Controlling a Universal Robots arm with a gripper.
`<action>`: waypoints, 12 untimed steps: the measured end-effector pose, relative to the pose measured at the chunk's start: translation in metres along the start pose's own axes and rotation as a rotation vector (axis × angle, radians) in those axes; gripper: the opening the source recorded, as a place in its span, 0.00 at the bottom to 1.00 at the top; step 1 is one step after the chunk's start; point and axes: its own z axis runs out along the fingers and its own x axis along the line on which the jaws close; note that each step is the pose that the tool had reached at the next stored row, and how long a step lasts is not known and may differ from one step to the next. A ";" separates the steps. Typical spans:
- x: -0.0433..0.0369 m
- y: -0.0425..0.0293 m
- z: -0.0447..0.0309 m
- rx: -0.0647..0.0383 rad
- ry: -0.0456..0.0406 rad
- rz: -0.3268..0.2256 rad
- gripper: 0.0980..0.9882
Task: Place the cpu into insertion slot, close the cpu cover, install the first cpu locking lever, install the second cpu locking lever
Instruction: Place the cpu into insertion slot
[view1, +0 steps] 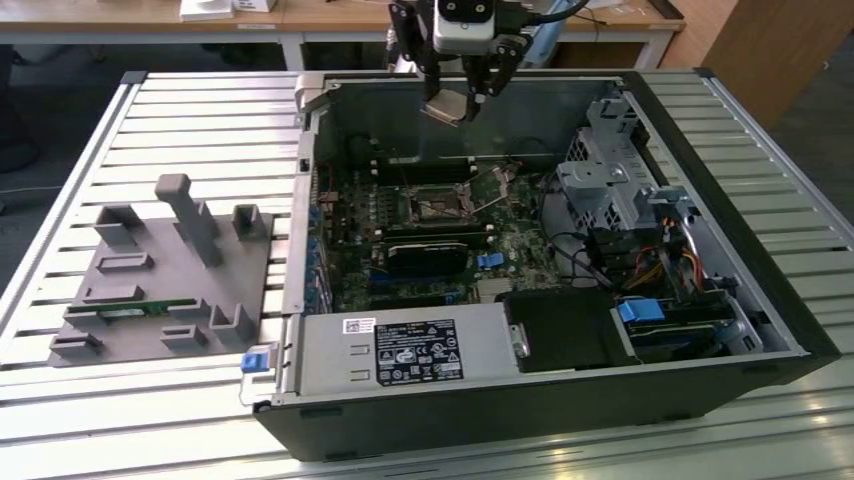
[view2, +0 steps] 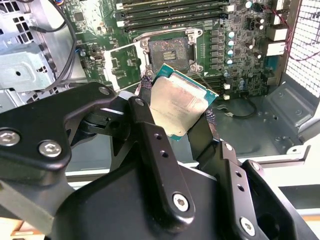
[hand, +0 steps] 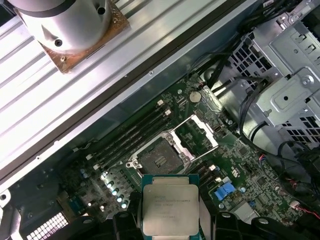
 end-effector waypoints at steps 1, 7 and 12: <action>0.0000 0.0000 0.0000 0.000 -0.0003 0.004 0.50; 0.0000 0.0000 0.0001 -0.001 -0.0026 0.029 0.50; 0.0000 0.0000 0.0001 -0.001 -0.0046 0.051 0.50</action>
